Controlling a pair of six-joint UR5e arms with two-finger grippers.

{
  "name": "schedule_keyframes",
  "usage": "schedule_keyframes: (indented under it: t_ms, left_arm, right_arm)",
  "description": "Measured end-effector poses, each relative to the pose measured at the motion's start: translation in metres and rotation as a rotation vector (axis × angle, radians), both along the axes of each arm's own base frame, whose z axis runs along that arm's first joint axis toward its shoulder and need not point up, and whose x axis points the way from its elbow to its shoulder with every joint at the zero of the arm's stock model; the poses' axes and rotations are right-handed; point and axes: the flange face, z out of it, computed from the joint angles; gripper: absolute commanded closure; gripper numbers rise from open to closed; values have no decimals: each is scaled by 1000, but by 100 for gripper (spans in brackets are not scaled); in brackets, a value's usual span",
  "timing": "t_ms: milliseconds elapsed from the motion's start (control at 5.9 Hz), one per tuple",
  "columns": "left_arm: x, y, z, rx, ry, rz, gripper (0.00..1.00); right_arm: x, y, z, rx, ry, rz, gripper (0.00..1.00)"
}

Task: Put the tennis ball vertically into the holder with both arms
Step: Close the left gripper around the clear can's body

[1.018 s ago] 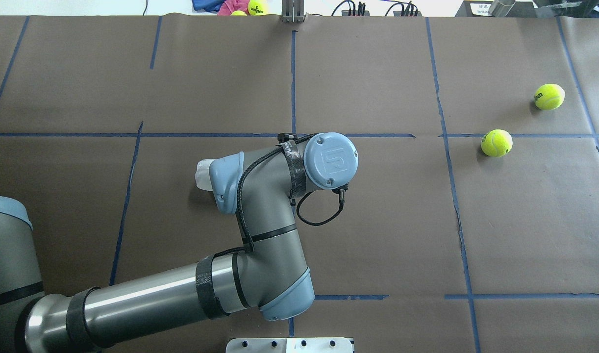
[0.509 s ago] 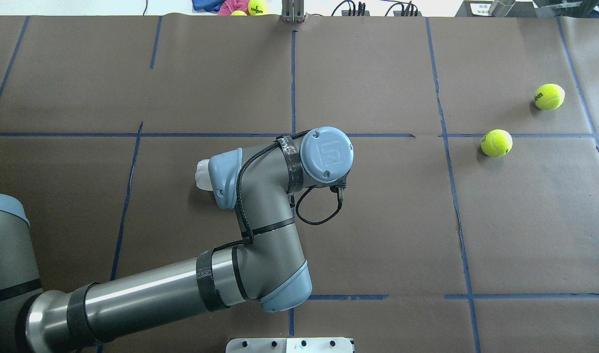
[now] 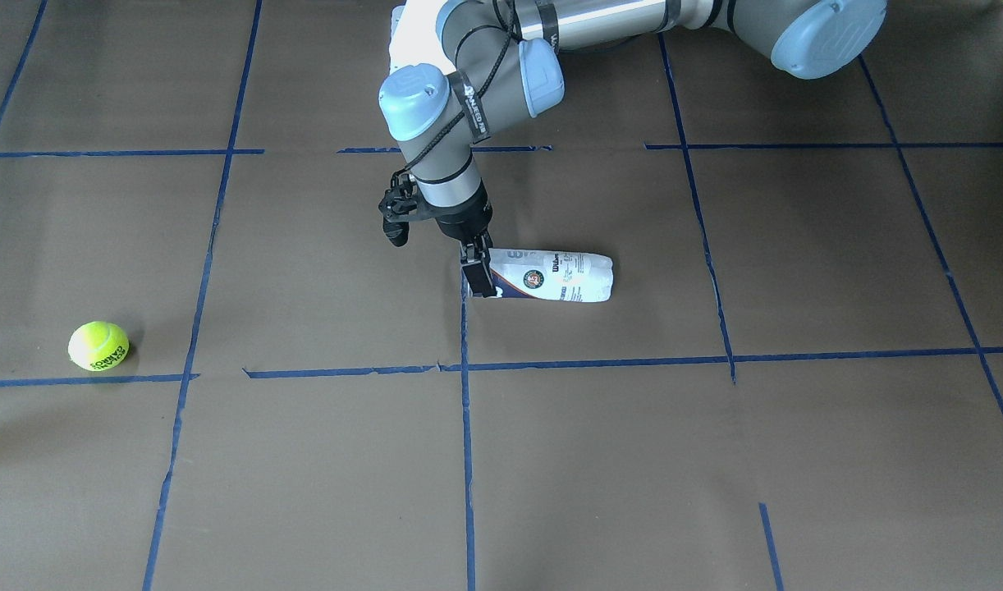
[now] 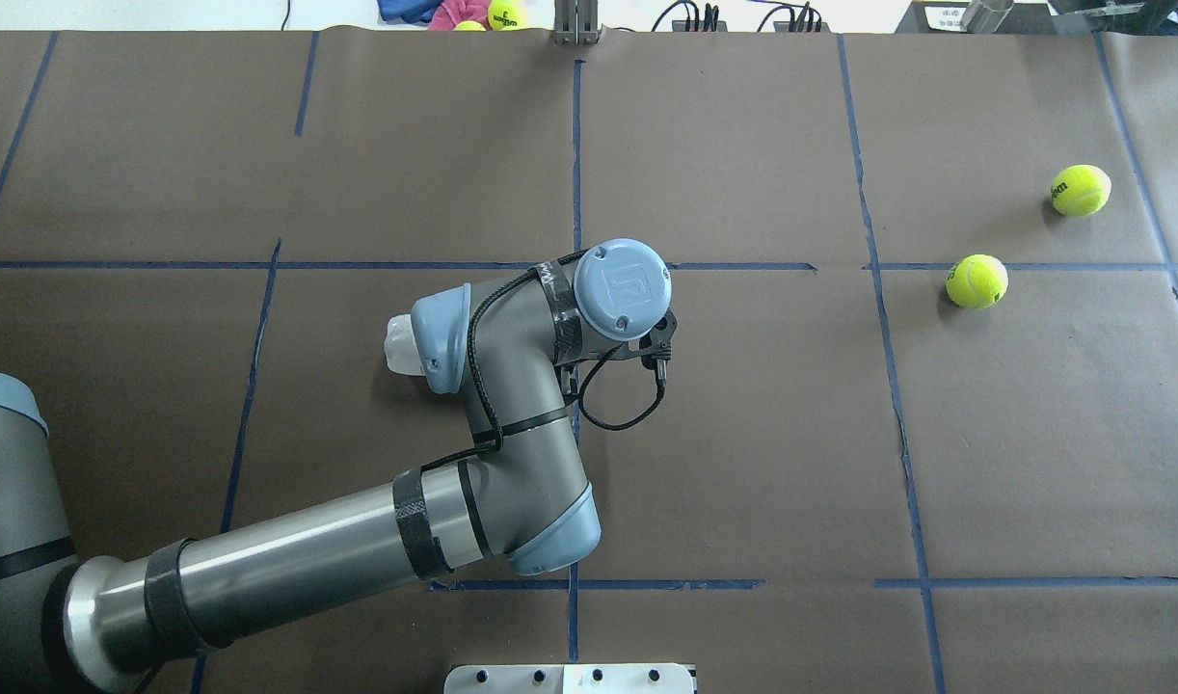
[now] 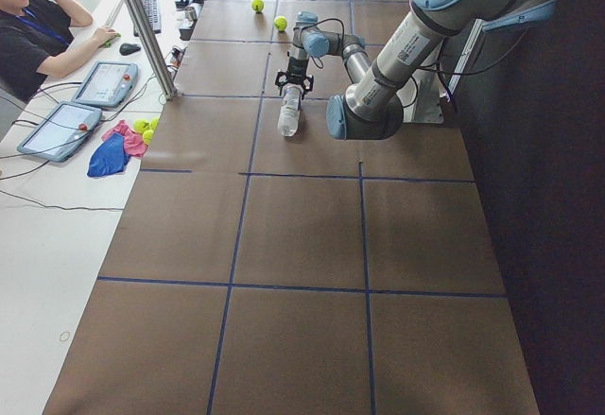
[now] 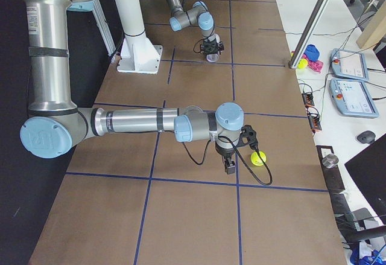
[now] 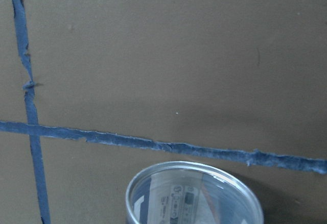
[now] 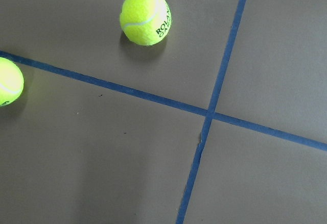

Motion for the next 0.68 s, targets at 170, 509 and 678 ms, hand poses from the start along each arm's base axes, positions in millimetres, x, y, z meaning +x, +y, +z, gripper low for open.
schedule_keyframes:
  t_ms: [170, 509, 678]
  left_arm:
    - [2, -1, 5, -5, -3, 3, 7]
    - [2, -2, 7, -43, 8, 18, 22]
    - [0, -3, 7, -61, 12, 23, 23]
  right_arm:
    - [0, 0, 0, 0, 0, 0, 0]
    - [0, 0, 0, 0, 0, 0, 0]
    - [0, 0, -1, 1, 0, 1, 0]
